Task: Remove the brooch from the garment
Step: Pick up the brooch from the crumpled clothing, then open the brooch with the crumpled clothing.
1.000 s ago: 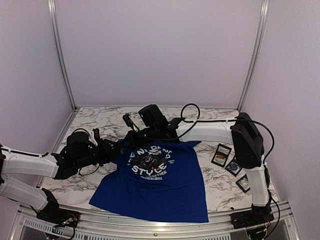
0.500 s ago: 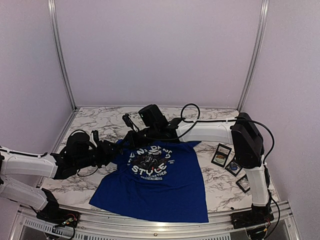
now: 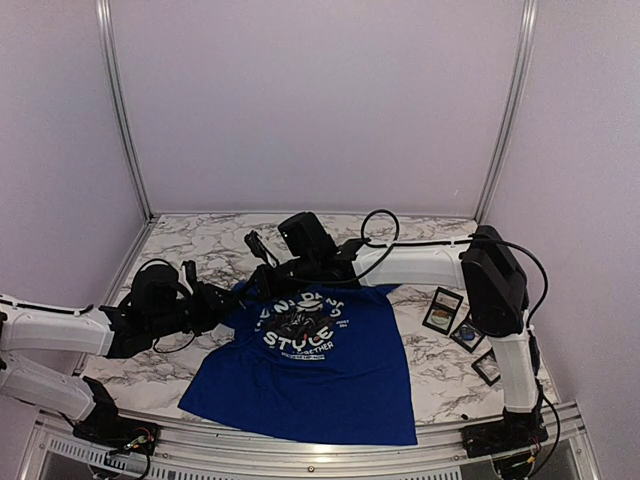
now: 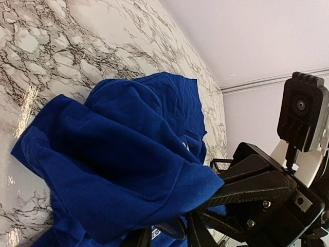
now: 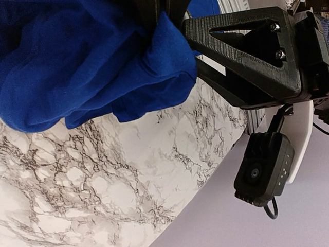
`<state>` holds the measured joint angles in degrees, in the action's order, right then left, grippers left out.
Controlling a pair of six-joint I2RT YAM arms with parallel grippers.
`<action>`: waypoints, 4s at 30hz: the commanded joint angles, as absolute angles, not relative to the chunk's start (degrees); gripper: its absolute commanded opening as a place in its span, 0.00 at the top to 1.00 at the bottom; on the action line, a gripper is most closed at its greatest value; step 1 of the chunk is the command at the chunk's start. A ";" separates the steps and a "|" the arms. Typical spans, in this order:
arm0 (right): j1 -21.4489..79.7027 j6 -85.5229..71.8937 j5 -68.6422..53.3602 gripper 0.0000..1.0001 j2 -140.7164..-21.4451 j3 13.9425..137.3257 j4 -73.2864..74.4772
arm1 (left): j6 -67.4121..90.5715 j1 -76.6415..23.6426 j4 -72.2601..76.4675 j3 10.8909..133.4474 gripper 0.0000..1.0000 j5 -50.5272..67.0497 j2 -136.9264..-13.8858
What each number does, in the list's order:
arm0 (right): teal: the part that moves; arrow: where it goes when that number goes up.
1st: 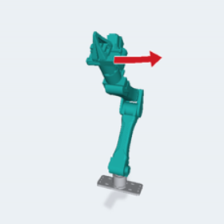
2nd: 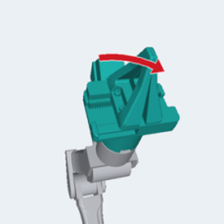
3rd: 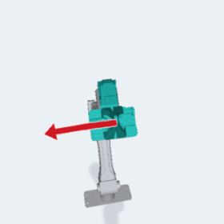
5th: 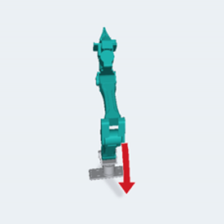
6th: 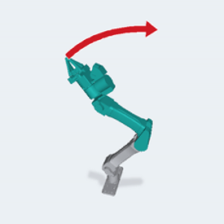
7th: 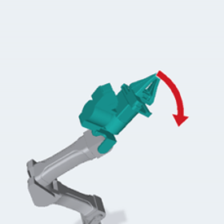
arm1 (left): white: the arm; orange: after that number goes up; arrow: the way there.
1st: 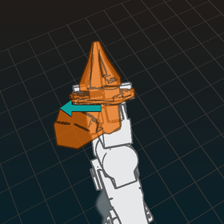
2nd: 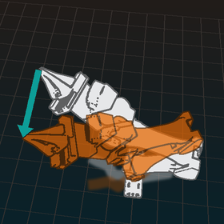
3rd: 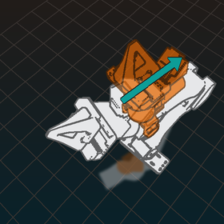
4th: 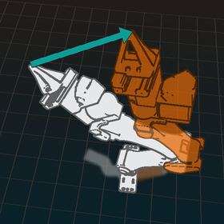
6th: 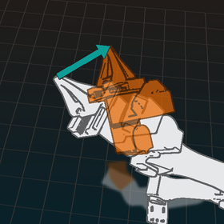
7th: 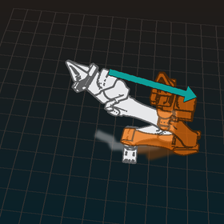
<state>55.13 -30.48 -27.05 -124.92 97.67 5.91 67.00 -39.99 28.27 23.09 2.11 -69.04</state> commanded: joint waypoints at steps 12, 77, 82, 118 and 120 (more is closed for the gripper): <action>56.60 -29.05 -30.12 1.00 -122.89 99.09 5.98 | 64.93 -39.22 22.44 25.01 0.89 5.40 -68.32; 47.03 -34.20 -31.86 0.62 -116.09 87.23 0.58 | 45.96 -35.39 39.30 32.39 1.00 25.44 -77.81; 45.48 -35.00 -28.83 0.50 -110.60 82.22 -3.48 | 50.16 -34.60 46.38 33.29 1.00 26.56 -81.98; 46.35 -52.03 -35.77 0.58 -112.00 74.83 -22.10 | 59.46 -36.27 58.52 30.17 1.00 22.66 -84.64; 46.24 -52.72 -36.15 0.58 -112.27 74.49 -23.14 | 59.34 -36.51 58.47 30.18 1.00 22.52 -84.72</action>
